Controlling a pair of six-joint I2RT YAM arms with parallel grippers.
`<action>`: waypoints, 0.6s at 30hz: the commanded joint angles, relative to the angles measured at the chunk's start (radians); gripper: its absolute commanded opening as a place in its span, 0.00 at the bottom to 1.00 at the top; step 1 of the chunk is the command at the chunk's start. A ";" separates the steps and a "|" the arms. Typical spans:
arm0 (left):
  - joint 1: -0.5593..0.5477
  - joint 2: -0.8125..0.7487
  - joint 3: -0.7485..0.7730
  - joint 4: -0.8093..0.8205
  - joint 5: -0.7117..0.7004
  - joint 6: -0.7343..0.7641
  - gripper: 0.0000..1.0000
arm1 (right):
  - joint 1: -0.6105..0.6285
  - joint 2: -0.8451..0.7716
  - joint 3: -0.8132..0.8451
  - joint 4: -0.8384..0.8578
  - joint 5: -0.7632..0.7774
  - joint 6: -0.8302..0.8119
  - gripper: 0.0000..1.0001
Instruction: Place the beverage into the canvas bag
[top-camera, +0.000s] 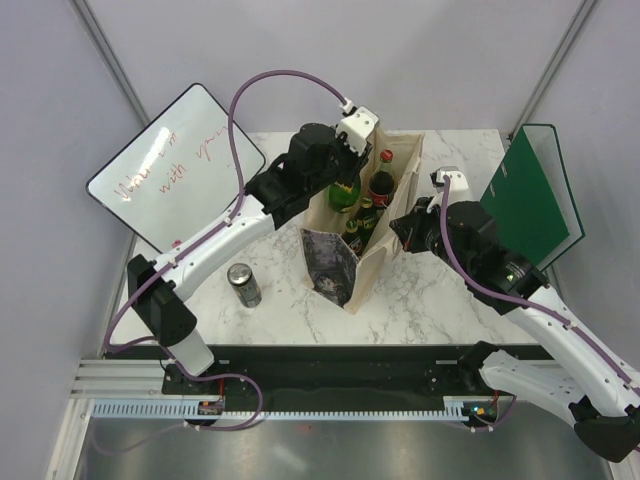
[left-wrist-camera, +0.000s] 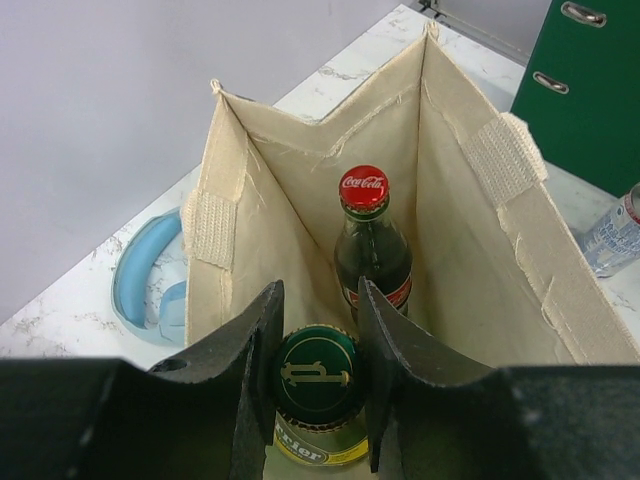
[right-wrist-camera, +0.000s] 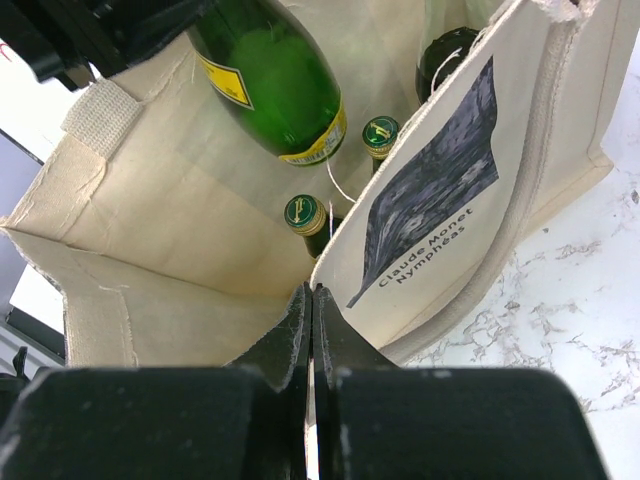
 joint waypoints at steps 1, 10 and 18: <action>0.000 -0.035 -0.023 0.198 -0.028 0.044 0.02 | 0.002 -0.018 0.061 0.052 -0.024 -0.001 0.00; 0.008 -0.044 -0.137 0.244 -0.034 -0.004 0.02 | 0.003 -0.016 0.059 0.052 -0.021 -0.001 0.00; 0.023 -0.069 -0.256 0.302 -0.047 -0.065 0.02 | 0.003 -0.010 0.054 0.055 -0.021 0.000 0.00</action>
